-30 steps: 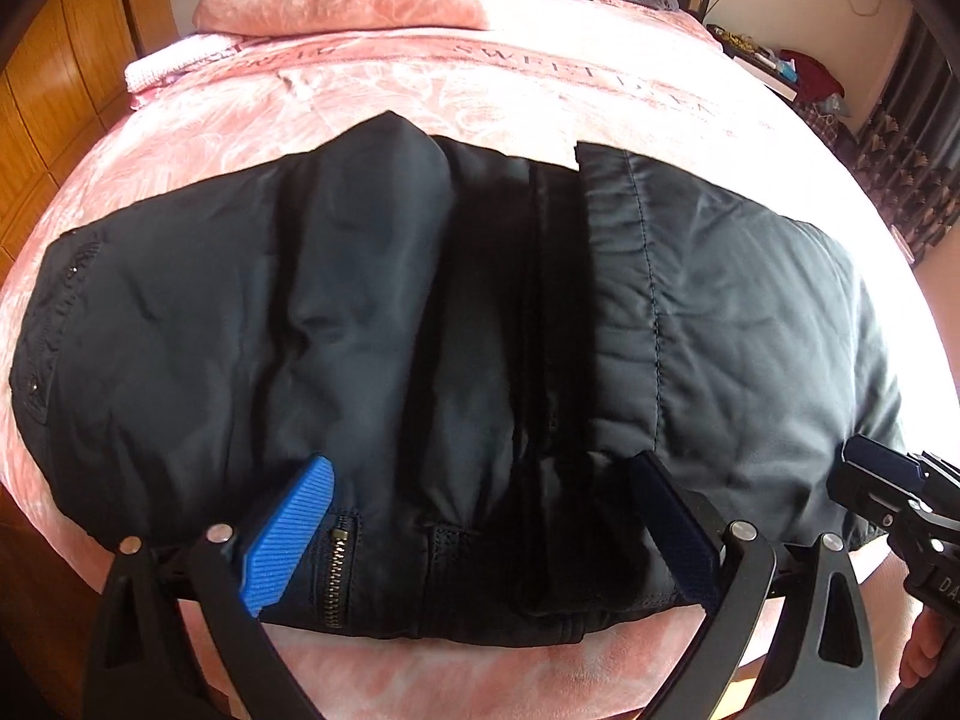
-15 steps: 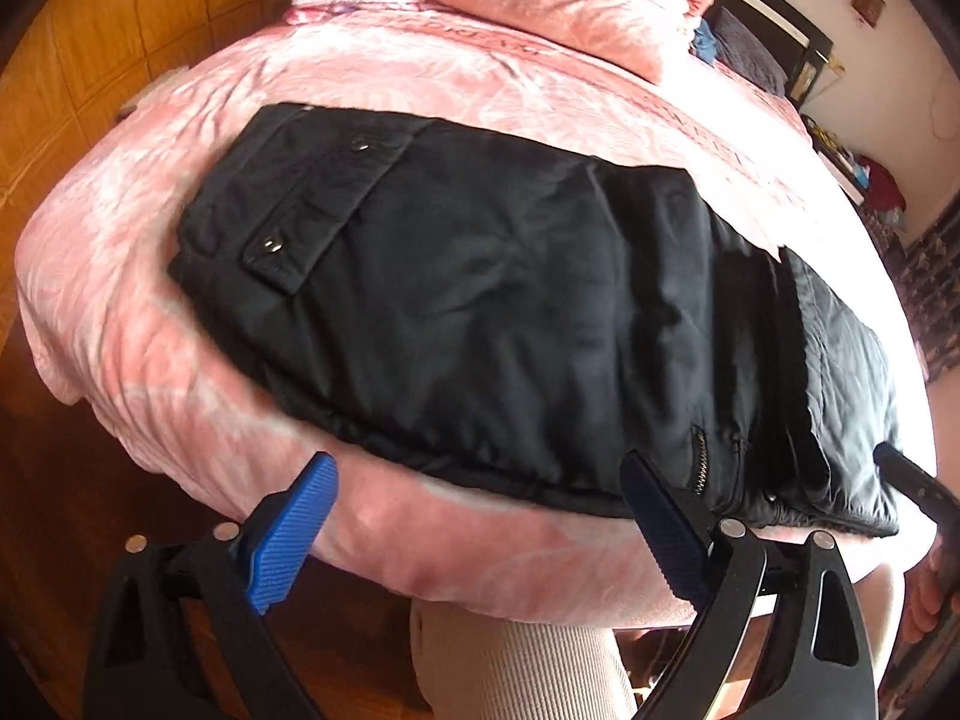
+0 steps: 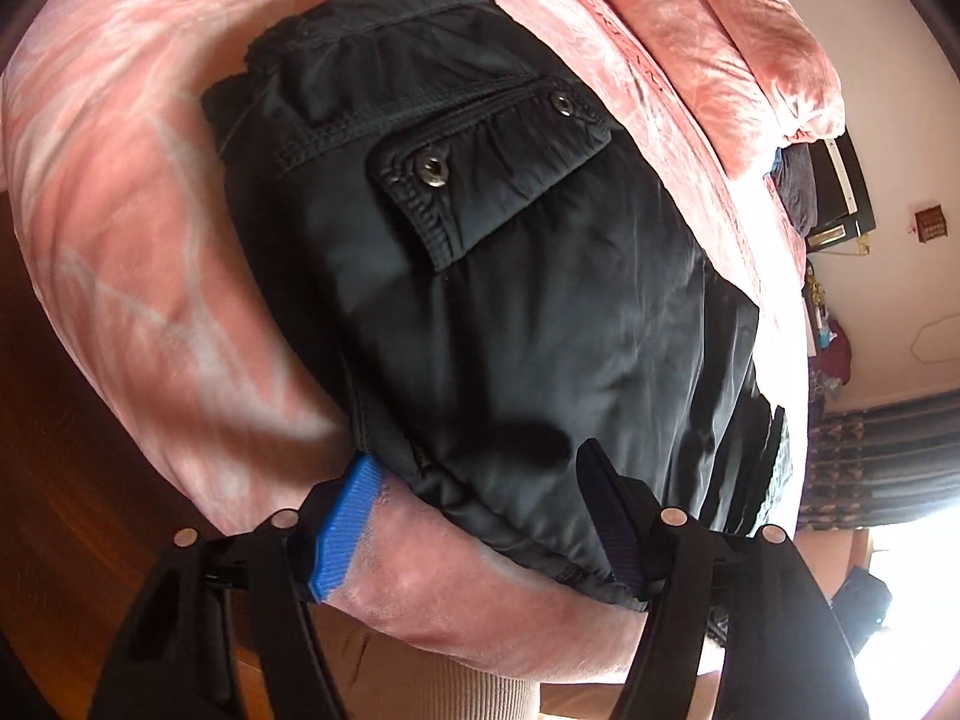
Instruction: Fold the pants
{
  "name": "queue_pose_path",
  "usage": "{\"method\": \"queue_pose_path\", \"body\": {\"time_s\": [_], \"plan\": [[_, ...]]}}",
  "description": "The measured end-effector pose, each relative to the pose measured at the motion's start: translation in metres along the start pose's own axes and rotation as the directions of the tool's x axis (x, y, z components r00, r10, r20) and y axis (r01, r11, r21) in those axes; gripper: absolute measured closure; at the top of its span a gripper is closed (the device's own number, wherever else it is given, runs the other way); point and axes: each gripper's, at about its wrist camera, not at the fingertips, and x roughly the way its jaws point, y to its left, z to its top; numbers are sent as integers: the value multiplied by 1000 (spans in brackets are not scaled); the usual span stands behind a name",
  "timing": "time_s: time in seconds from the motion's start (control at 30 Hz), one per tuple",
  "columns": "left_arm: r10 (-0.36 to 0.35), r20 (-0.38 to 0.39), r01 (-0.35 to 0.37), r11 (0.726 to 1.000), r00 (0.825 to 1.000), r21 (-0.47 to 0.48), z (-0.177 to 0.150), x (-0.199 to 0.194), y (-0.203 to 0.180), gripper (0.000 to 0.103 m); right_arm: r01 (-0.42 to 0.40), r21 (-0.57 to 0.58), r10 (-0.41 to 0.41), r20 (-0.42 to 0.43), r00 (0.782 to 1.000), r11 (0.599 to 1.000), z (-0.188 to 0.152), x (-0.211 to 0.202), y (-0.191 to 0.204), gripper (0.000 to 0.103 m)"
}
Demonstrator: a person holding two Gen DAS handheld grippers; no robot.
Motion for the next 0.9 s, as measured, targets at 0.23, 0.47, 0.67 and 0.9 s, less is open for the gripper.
{"method": "queue_pose_path", "body": {"time_s": [0.23, 0.47, 0.67, 0.9], "plan": [[-60, 33, 63, 994, 998, -85, 15, -1, 15, 52, -13, 17, 13, -5, 1000, 1000, -2, 7, -7, 55], [-63, 70, 72, 988, 996, -136, 18, 9, 23, 58, -7, 15, 7, -4, 1000, 1000, -4, 11, -8, 54], [-68, 140, 85, 989, 988, -122, 16, -1, 12, 90, -14, 21, 14, -1, 1000, 1000, -6, 12, -11, 54], [-151, 257, 159, 987, 955, -12, 10, -35, -31, 93, -40, 49, 40, 5, 999, 998, -7, 8, -19, 54]]}}
